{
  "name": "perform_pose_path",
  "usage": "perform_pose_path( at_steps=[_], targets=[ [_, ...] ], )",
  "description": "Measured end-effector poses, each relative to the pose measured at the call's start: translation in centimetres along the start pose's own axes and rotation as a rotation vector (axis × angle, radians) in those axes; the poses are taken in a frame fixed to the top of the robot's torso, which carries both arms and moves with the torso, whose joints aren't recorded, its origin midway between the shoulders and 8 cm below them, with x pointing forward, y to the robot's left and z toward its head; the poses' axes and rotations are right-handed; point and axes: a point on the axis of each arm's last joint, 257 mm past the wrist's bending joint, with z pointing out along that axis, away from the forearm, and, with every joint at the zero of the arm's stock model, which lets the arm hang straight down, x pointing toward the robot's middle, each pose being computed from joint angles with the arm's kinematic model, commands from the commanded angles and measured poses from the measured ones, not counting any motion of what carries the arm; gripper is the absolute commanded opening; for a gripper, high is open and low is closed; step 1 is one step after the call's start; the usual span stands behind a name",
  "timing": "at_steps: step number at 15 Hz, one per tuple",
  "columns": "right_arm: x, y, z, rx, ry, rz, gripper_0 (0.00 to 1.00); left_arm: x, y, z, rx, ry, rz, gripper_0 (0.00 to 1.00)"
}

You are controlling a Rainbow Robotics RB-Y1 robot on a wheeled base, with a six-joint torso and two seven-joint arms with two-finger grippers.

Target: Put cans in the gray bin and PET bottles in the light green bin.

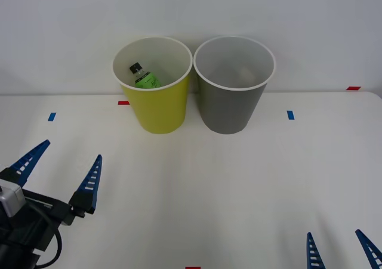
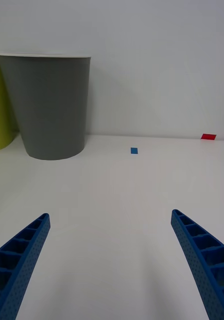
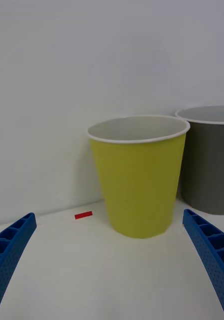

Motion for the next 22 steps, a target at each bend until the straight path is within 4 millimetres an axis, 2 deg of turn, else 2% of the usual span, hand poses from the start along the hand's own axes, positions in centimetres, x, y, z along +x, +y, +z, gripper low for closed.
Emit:
perform_pose_path(
  at_steps=[6,11,14,22],
  targets=[
    [0.0,0.0,0.0,0.000,0.000,0.000,0.82,3.4,1.3,-5.4,-0.084,0.042,-0.010,1.00],
    [0.0,0.0,0.0,0.000,0.000,0.000,0.82,6.2,0.3,-10.2,-0.128,0.109,-0.047,1.00],
    [0.0,0.0,0.0,0.000,0.000,0.000,0.82,7.7,0.7,-11.4,-0.153,0.131,-0.038,1.00],
    [0.0,0.0,0.0,0.000,0.000,0.000,0.82,9.4,0.5,-13.9,-0.165,0.201,-0.027,1.00]
  ],
)
